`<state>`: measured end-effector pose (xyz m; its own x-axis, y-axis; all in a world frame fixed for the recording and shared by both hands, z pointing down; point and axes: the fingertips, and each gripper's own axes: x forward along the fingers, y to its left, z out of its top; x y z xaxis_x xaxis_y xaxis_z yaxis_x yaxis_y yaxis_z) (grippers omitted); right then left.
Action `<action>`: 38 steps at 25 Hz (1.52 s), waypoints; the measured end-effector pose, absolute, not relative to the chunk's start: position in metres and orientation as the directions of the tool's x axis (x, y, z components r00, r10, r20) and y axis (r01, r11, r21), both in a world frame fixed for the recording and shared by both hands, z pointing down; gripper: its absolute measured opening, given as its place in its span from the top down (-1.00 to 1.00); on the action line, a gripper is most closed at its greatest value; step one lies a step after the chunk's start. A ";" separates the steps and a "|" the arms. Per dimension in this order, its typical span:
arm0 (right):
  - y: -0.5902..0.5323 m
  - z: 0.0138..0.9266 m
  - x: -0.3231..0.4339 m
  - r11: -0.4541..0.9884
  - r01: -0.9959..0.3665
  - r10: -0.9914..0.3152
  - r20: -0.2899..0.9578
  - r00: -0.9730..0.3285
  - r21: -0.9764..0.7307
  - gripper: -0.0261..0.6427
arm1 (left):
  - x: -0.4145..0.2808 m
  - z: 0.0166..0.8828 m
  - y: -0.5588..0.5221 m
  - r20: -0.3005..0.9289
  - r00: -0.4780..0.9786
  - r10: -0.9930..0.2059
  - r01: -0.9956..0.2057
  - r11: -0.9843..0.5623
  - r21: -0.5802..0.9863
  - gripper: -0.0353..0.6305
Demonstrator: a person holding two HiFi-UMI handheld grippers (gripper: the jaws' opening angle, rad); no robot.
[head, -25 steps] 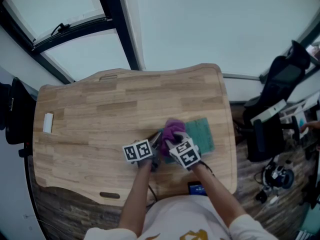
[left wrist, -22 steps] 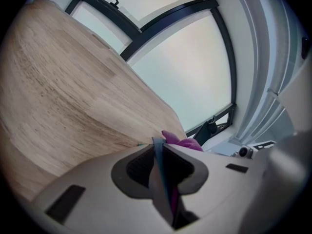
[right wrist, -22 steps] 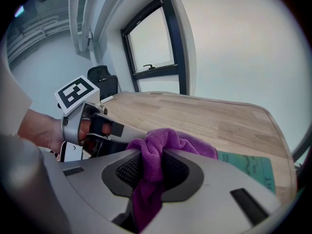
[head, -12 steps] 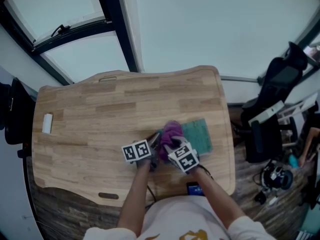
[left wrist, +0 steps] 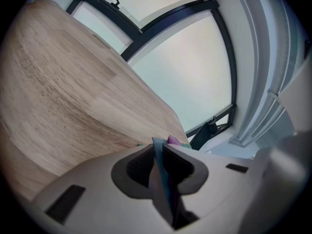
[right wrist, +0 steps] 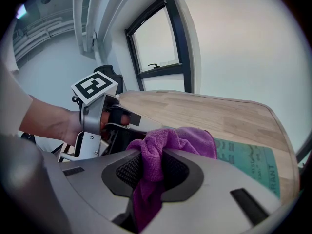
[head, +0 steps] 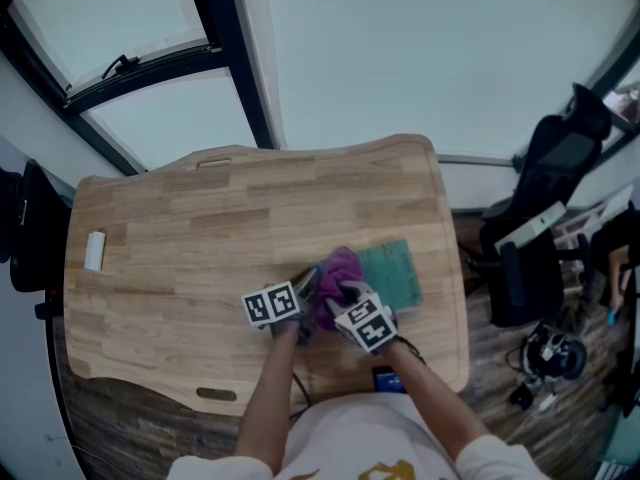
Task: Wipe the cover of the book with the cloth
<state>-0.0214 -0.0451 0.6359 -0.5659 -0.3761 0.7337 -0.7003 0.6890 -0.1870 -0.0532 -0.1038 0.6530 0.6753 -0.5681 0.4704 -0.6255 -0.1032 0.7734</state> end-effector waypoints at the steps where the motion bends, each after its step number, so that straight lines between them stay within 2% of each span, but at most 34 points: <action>1: -0.044 0.636 -0.021 0.690 -0.699 -0.374 0.734 -0.567 -0.188 0.69 | -0.053 0.653 -0.104 0.471 0.675 -0.568 -0.626 -0.103 0.773 0.72; 25: -0.040 0.640 -0.008 0.729 -0.649 -0.327 0.722 -0.610 -0.218 0.69 | -0.054 0.653 -0.105 0.467 0.678 -0.568 -0.621 -0.104 0.777 0.72; 38: -0.052 0.638 0.027 0.675 -0.703 -0.371 0.721 -0.586 -0.225 0.69 | -0.053 0.652 -0.105 0.466 0.681 -0.565 -0.619 -0.104 0.779 0.72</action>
<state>0.0267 -0.0516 0.6379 -0.5858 -0.3708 0.7207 -0.7032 0.6745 -0.2246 -0.0530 -0.1046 0.6522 0.6807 -0.5654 0.4659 -0.6190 -0.1037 0.7785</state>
